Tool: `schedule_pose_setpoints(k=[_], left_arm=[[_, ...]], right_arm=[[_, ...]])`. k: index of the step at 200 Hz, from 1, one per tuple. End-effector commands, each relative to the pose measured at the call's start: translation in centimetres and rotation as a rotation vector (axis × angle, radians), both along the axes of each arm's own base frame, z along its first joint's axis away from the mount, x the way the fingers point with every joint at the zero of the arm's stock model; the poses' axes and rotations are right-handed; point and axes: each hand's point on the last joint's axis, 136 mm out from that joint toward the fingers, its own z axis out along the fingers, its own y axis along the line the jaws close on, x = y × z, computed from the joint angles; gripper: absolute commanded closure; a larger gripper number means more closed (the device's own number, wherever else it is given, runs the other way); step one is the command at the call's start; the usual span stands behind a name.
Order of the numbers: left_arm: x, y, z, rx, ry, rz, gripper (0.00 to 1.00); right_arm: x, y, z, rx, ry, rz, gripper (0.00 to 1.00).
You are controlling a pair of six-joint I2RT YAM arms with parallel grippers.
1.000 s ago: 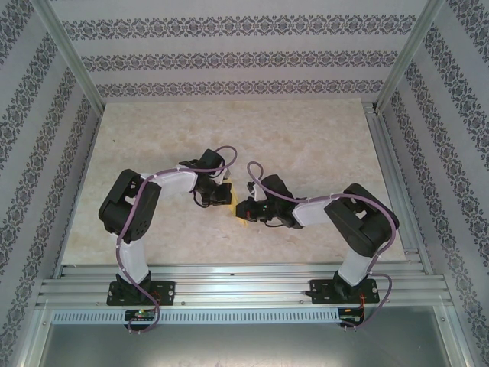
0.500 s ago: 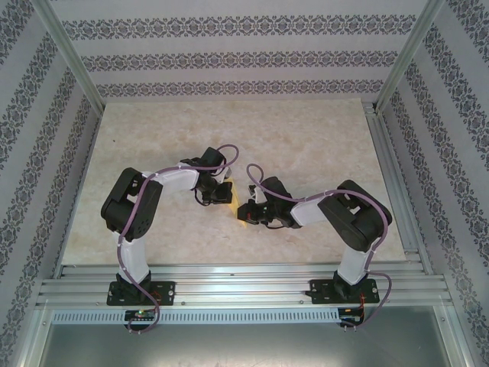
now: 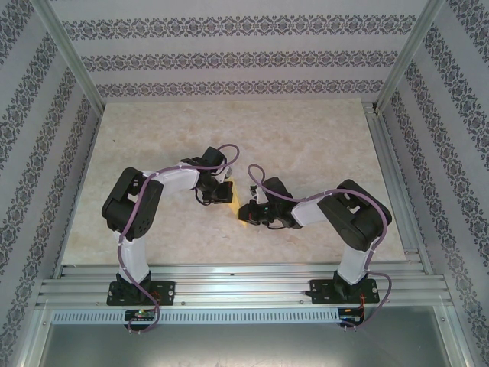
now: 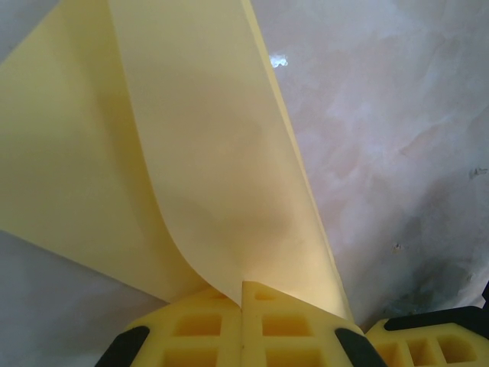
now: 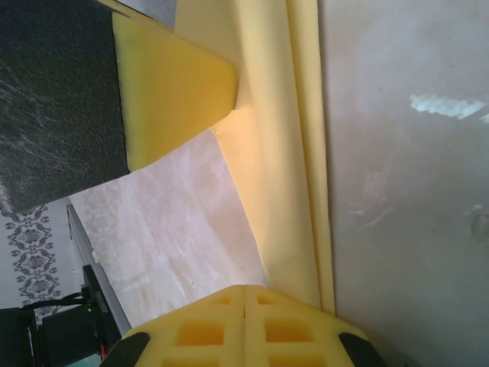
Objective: Fold a paper plane with a square sheet of paper (fold left side to right side)
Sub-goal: Fold the wing for the fifth time at the center of the table.
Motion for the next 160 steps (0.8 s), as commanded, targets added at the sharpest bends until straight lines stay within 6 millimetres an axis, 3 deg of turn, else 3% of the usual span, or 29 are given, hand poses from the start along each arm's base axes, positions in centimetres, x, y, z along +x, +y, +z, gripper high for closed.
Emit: schedule_pose_setpoints(k=[1,50,86,124,144,160], left_arm=[[0.5,1.4,-1.7,0.087,0.002,0.01,1.0],[0.5,1.5,-2.2,0.098,0.006,0.005,1.0],[1.2,1.6,-1.0,0.103,-0.026,0.005,1.0],[2.0,2.0,-0.5,0.121,-0.038,0.009,0.95],[2.4,3.0,1.5,0.114,-0.073,0.034,0.92],[3.0,4.2,4.1,0.077,-0.118,0.068,0.77]], right_arm=[[-0.6,-0.8,-0.7,-0.029,0.021,-0.003,0.95],[-1.5,-2.5,-3.3,-0.131,0.101,-0.039,0.96],[-2.6,-4.1,-5.6,-0.226,0.171,-0.063,0.96],[-2.9,-4.6,-6.2,-0.259,0.186,-0.07,0.97],[-2.8,-4.7,-6.4,-0.269,0.19,-0.079,0.97],[-2.8,-4.7,-6.4,-0.27,0.189,-0.08,0.97]])
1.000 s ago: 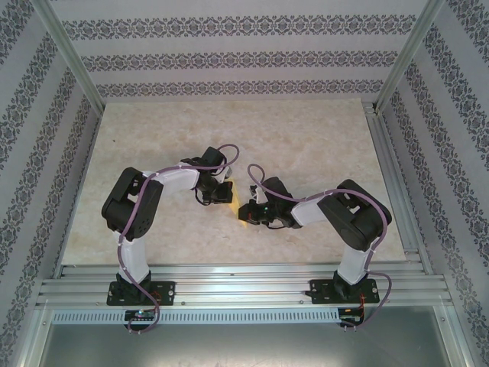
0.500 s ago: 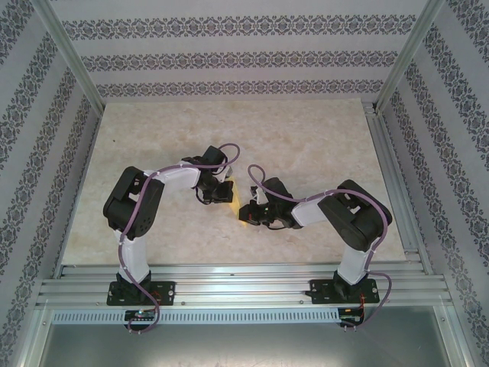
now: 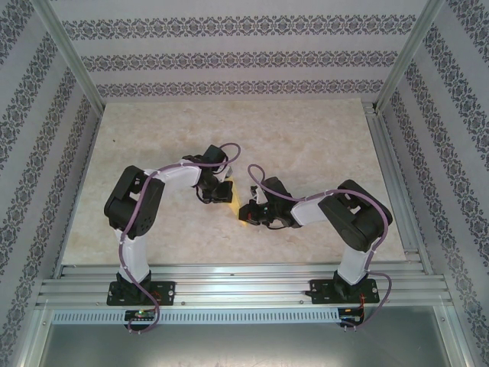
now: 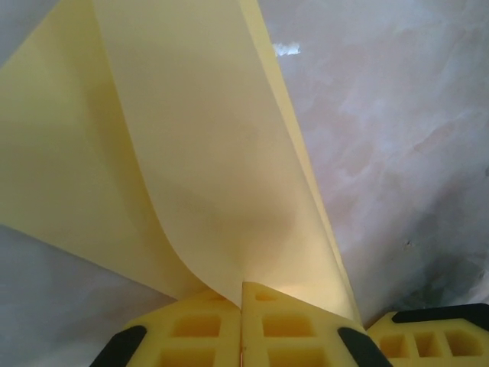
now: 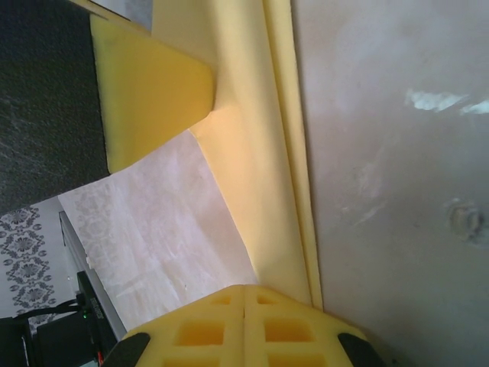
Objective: Fold a paper plane with a square sheet of paper (fold left side to right side)
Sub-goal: Fold the wing for the fifth time at the center of the table.
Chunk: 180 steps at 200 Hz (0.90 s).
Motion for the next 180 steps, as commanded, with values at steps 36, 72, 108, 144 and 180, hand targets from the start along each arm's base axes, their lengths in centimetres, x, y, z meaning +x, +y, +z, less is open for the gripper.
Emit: schedule_pose_setpoints(k=[36,72,108,144,180], left_arm=[[3.0,4.8,9.3,-0.085,-0.215,0.109,0.61],[1.4,0.5,10.5,-0.338,-0.163,0.048,0.84],[-0.2,-3.3,8.4,-0.349,-0.104,-0.03,0.91],[0.0,-4.1,5.4,-0.328,-0.06,-0.023,0.93],[0.2,-3.8,2.2,-0.245,-0.028,-0.033,0.96]], right_arm=[[-2.7,-4.1,-5.7,-0.224,0.157,-0.061,0.97],[-2.7,-4.0,-5.7,-0.22,0.159,-0.057,0.98],[-2.7,-4.0,-5.7,-0.221,0.155,-0.056,0.98],[-2.7,-4.0,-5.7,-0.221,0.153,-0.056,0.98],[-2.7,-4.0,-5.7,-0.223,0.156,-0.057,0.98]])
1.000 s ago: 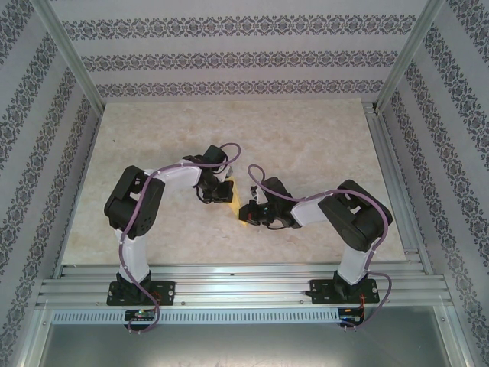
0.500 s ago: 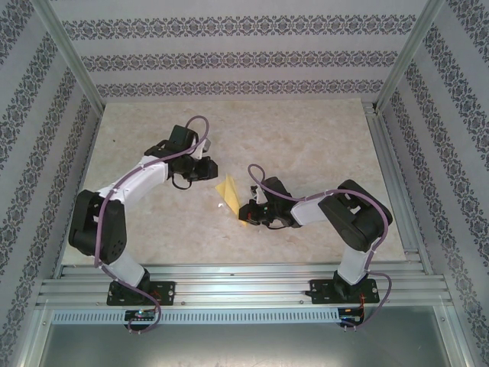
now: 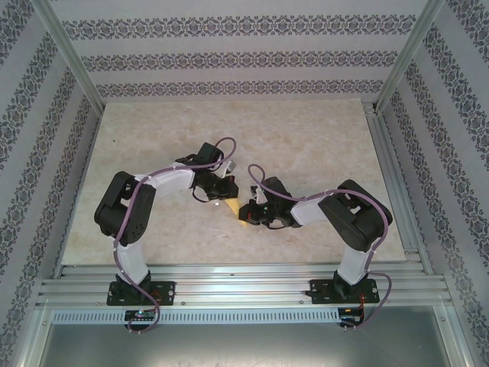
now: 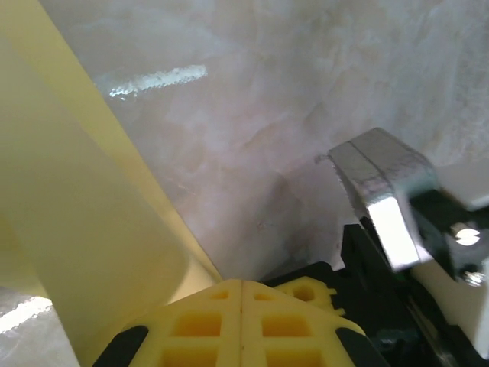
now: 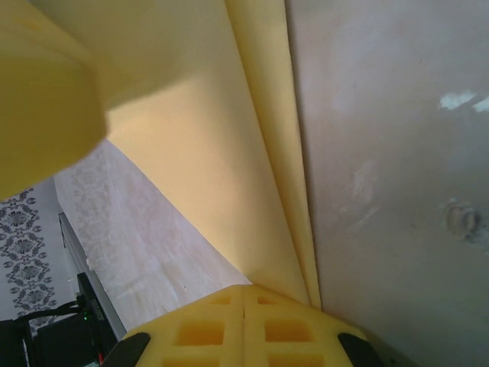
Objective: Fold a paper plane with a square sheet of paper (fold left side to right side)
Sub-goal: Fold the wing for the fifth time at the center of the table.
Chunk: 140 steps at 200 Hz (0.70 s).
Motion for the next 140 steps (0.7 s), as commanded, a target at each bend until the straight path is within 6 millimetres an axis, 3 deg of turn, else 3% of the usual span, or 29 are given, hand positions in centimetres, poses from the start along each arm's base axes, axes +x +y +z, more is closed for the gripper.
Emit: schedule_pose_setpoints(k=[1,89,109,140], left_arm=[[0.8,-0.4,-1.4,0.024,-0.019,-0.014,0.96],[1.6,1.1,-5.7,0.157,-0.015,-0.013,1.0],[1.3,1.5,-6.4,0.175,-0.004,-0.012,1.0],[0.5,2.2,-7.1,0.206,0.004,-0.025,1.0]], right_arm=[[-2.7,-4.0,-5.7,-0.22,0.152,-0.054,0.98],[-2.9,-3.9,-5.4,-0.226,0.138,-0.035,0.98],[-2.0,-3.2,-3.4,-0.173,0.073,-0.025,0.97],[0.1,-2.4,1.9,-0.076,-0.037,-0.03,0.96]])
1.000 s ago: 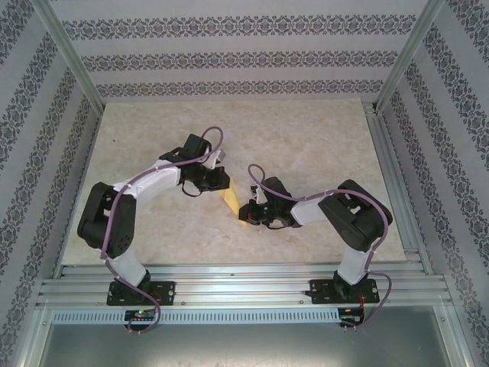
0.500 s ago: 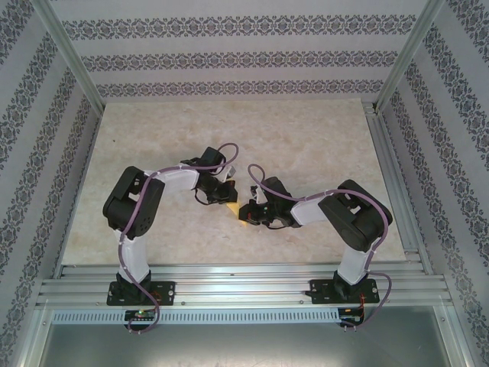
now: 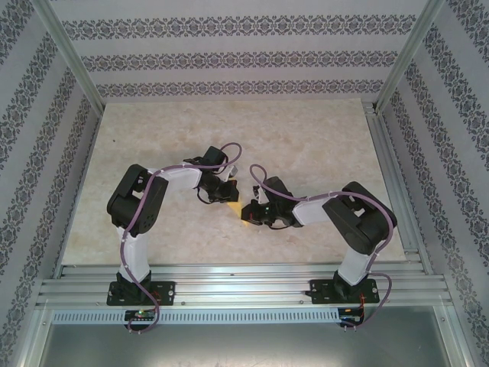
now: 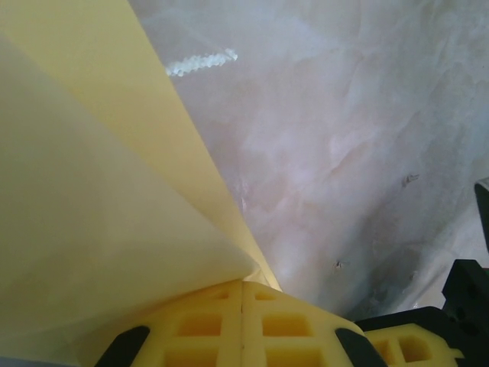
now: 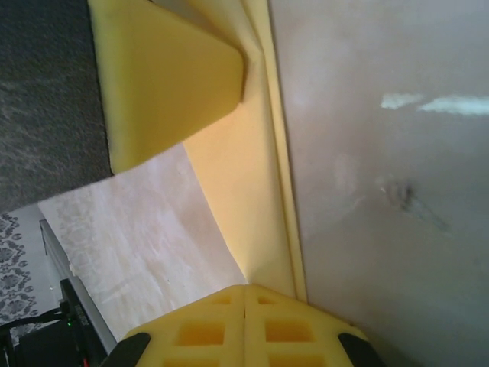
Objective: Fold a paper plane with a square sheet of paper (fold left side to right side)
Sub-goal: Fold the wing for the fifth time at the center of the table.
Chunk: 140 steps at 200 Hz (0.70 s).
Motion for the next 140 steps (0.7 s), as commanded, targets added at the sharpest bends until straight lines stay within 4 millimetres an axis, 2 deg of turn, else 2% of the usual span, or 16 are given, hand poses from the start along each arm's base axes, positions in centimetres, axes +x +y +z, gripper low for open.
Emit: schedule_pose_setpoints(k=[1,14,32,73,105,140], left_arm=[[-0.3,1.9,-3.5,0.128,-0.01,-0.006,1.0],[-0.5,2.0,-3.6,0.133,-0.008,-0.009,1.0],[-0.6,2.2,-3.7,0.136,-0.01,-0.009,1.0],[-0.4,2.0,-3.6,0.133,-0.015,-0.009,1.0],[-0.4,2.0,-3.6,0.14,-0.013,-0.011,1.0],[-0.3,2.0,-3.7,0.143,-0.01,-0.013,1.0]], right_arm=[[0.3,-1.4,1.7,-0.023,-0.031,-0.014,0.96],[1.0,-1.3,3.4,0.006,-0.061,-0.019,0.96],[1.7,-0.9,3.9,0.0,-0.072,-0.011,0.96],[3.0,0.4,2.6,0.008,-0.041,-0.012,0.97],[2.2,1.2,1.0,-0.003,-0.009,0.016,0.98],[2.0,1.7,1.1,0.008,-0.013,0.025,0.98]])
